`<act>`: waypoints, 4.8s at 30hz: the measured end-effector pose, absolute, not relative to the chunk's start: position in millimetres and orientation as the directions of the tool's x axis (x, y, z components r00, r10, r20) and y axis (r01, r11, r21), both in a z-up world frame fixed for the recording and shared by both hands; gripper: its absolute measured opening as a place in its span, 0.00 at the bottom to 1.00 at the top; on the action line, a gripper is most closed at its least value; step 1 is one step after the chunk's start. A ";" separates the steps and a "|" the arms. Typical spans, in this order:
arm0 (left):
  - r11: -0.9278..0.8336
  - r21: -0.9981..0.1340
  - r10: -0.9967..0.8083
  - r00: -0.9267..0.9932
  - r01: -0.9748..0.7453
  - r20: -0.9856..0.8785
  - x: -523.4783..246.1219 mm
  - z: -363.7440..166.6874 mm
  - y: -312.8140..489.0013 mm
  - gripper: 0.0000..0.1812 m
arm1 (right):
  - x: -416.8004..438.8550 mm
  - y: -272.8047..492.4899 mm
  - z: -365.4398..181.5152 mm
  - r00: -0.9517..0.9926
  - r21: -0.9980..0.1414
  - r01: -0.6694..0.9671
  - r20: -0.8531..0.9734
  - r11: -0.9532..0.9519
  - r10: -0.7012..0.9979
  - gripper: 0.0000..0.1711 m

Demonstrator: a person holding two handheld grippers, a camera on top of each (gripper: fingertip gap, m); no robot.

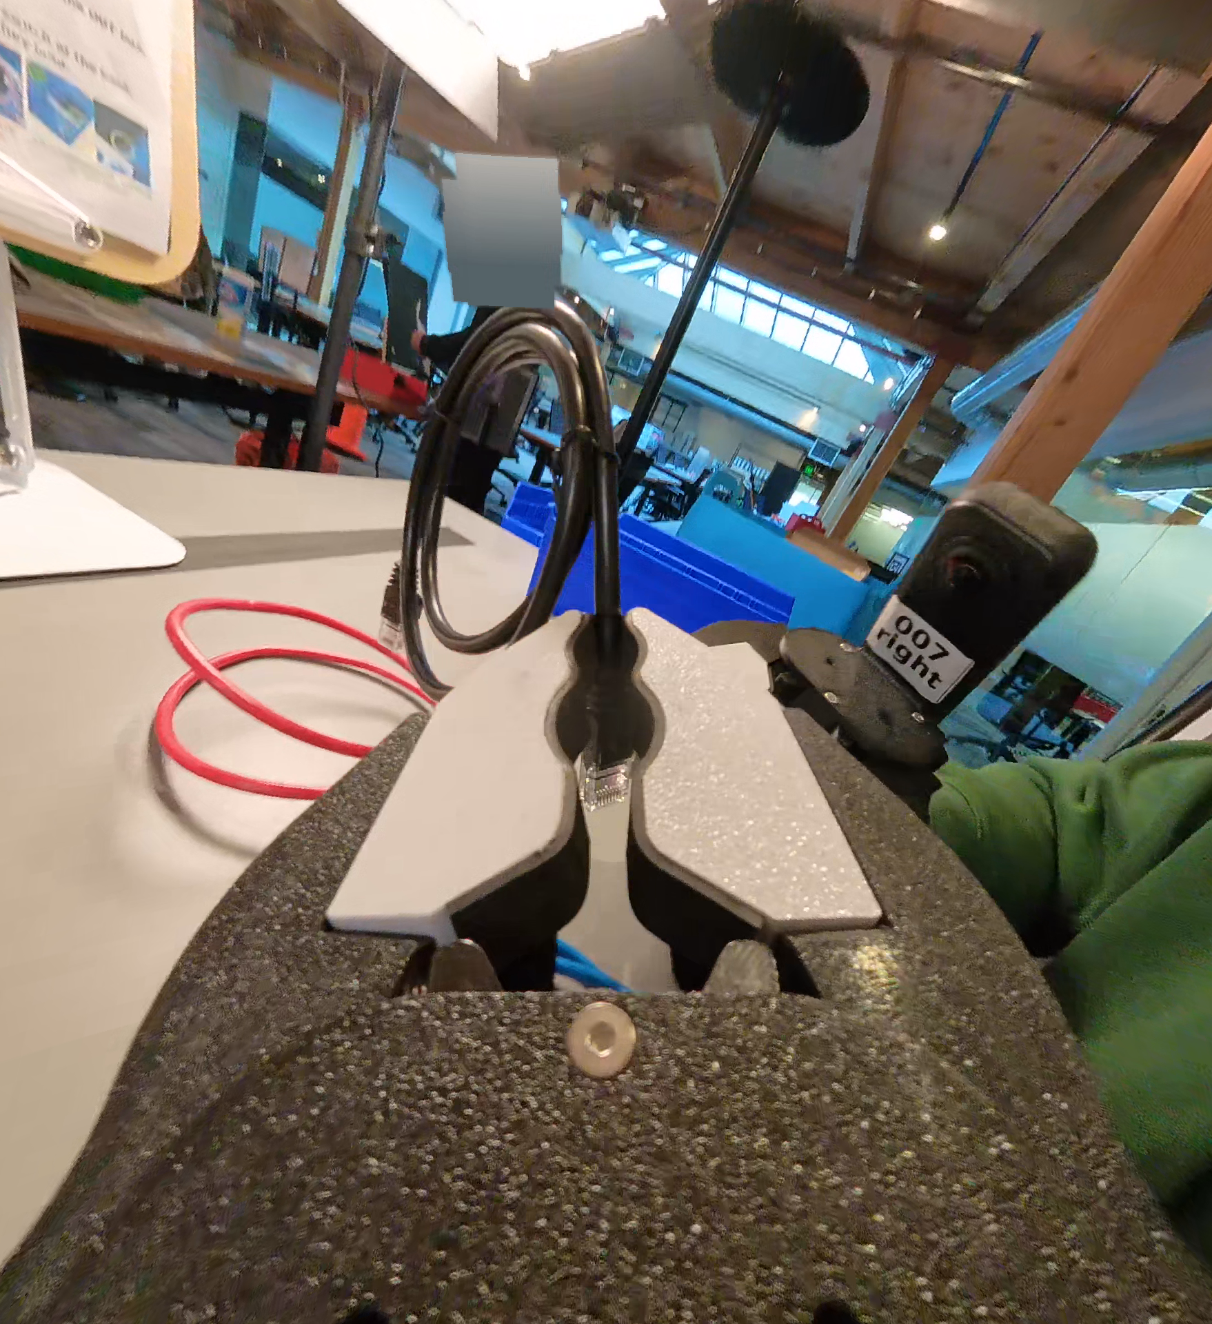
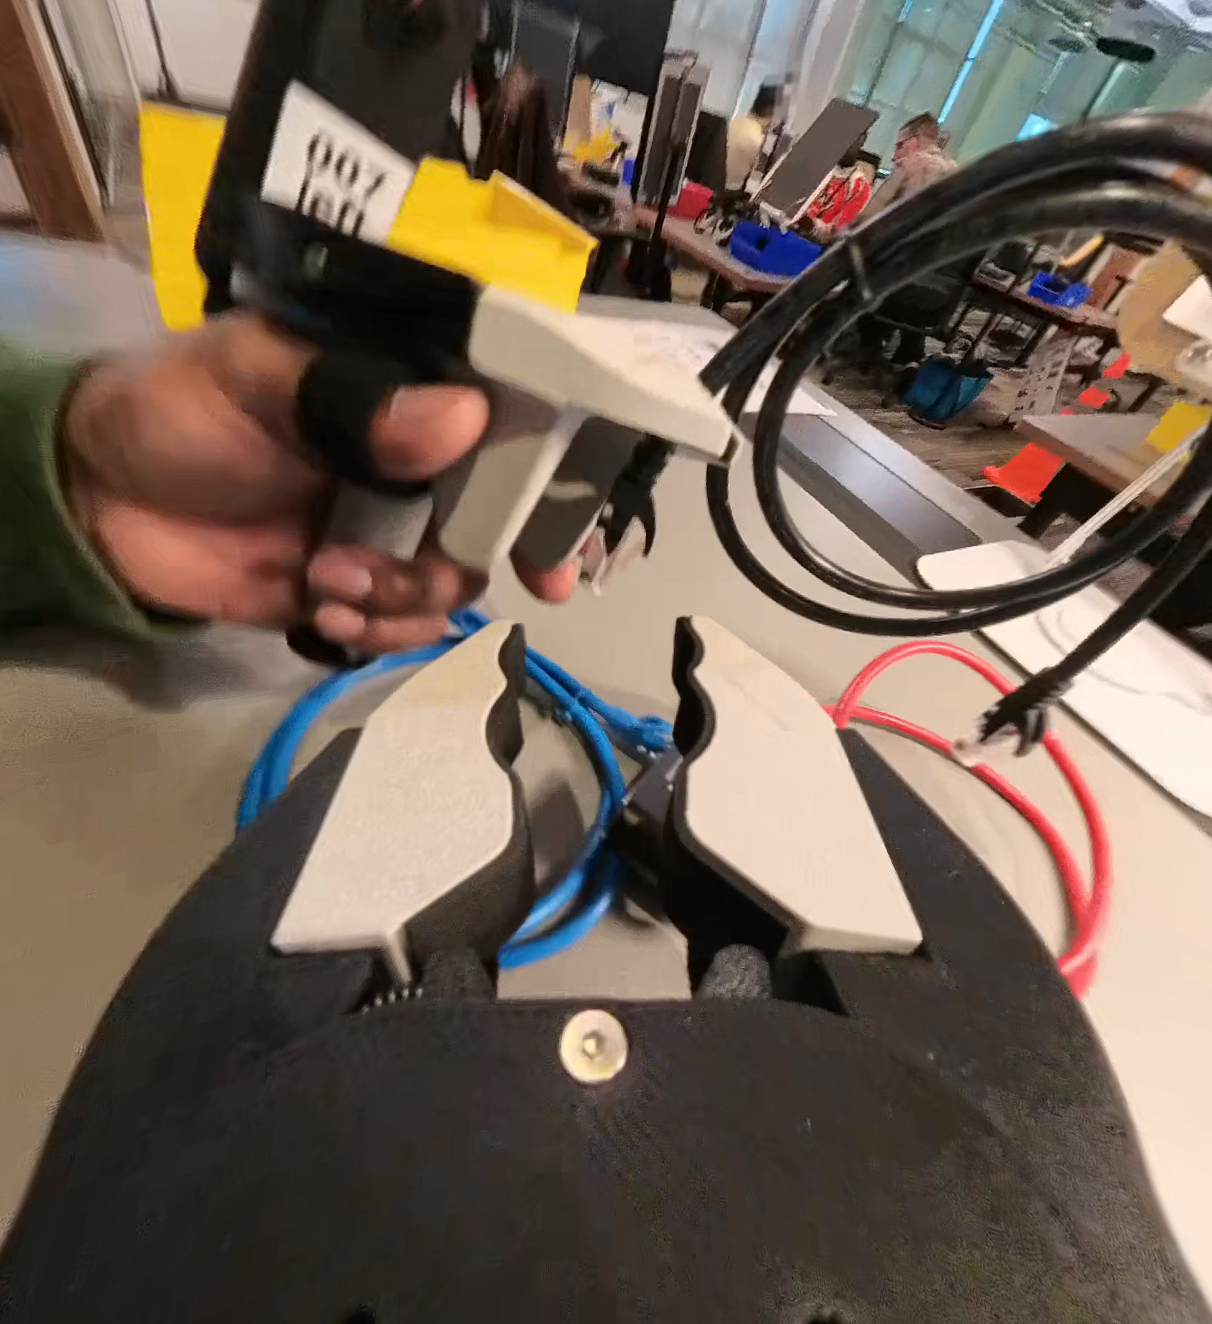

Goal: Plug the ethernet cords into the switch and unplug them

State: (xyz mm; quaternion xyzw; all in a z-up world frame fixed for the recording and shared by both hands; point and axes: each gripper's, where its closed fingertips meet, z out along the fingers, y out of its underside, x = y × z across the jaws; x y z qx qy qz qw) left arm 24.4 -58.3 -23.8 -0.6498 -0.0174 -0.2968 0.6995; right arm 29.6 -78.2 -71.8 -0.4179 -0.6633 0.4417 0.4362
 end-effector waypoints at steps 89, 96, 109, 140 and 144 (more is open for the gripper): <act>-0.388 -0.903 -0.263 0.916 0.187 0.303 16.2 -109.0 -55.4 0.05 | 14.8 -20.0 -151.6 -0.275 -0.088 0.255 0.948 0.963 0.159 0.15; -0.438 -0.891 -0.189 0.956 0.121 0.223 10.0 -113.5 -58.0 0.06 | 18.7 -10.3 -147.9 -0.220 -0.262 0.292 0.918 0.920 0.331 0.15; -0.493 -0.865 -0.147 0.971 0.093 0.188 8.2 -126.3 -58.1 0.06 | 21.6 -13.6 -142.9 -0.214 -0.388 0.286 0.866 0.876 0.453 0.15; -0.512 -0.790 -0.222 0.836 0.338 0.501 18.5 -125.4 -58.2 0.08 | 27.8 -22.0 -134.9 -0.246 -0.480 0.207 0.818 0.853 0.520 0.15; -0.527 -0.771 -0.225 0.816 0.357 0.532 20.0 -126.6 -59.4 0.08 | 27.7 -23.7 -134.9 -0.255 -0.473 0.188 0.823 0.861 0.508 0.14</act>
